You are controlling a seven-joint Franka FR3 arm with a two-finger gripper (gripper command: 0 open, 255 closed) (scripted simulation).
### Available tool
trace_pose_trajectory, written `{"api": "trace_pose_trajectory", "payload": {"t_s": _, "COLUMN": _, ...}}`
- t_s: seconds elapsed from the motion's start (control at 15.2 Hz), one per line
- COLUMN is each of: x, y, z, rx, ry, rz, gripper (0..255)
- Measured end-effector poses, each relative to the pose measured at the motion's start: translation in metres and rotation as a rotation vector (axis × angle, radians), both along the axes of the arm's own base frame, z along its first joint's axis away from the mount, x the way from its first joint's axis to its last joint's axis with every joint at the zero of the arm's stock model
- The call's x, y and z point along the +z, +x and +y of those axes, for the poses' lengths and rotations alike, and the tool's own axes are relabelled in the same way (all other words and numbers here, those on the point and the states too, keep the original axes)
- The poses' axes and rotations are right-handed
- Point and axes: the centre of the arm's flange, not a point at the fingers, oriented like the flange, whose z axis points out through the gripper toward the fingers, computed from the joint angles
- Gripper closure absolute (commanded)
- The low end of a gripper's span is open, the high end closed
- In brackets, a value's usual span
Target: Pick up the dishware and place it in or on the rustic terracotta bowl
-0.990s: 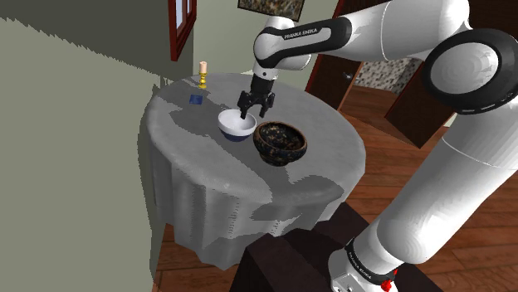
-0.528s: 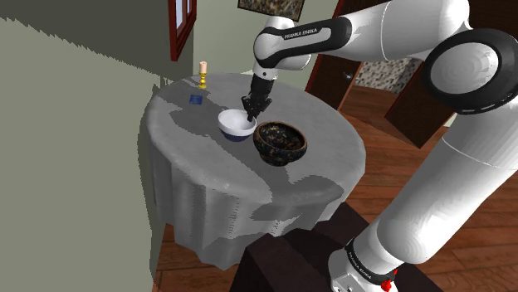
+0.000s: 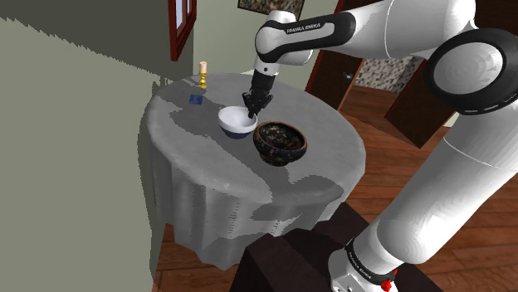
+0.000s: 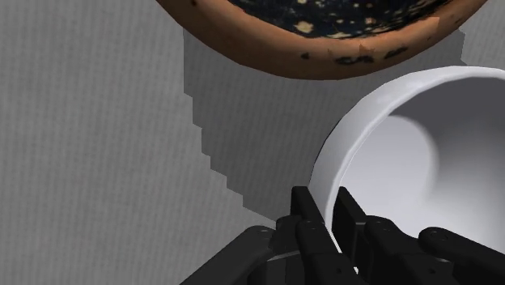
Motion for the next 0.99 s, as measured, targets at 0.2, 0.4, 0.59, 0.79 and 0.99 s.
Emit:
{"api": "trace_pose_trajectory", "payload": {"t_s": 0.2, "x": 0.016, "y": 0.001, "z": 0.000, "rx": 0.000, "ry": 0.000, "rz": 0.000, "gripper": 255}}
{"api": "trace_pose_trajectory", "payload": {"t_s": 0.4, "x": 0.032, "y": 0.001, "z": 0.001, "rx": 0.000, "ry": 0.000, "rz": 0.000, "gripper": 255}}
{"api": "trace_pose_trajectory", "payload": {"t_s": 0.59, "x": 0.048, "y": 0.002, "z": 0.000, "rx": 0.000, "ry": 0.000, "rz": 0.000, "gripper": 255}}
{"api": "trace_pose_trajectory", "payload": {"t_s": 0.79, "x": 0.063, "y": 0.001, "z": 0.000, "rx": 0.000, "ry": 0.000, "rz": 0.000, "gripper": 255}}
{"api": "trace_pose_trajectory", "payload": {"t_s": 0.99, "x": 0.081, "y": 0.001, "z": 0.000, "rx": 0.000, "ry": 0.000, "rz": 0.000, "gripper": 255}}
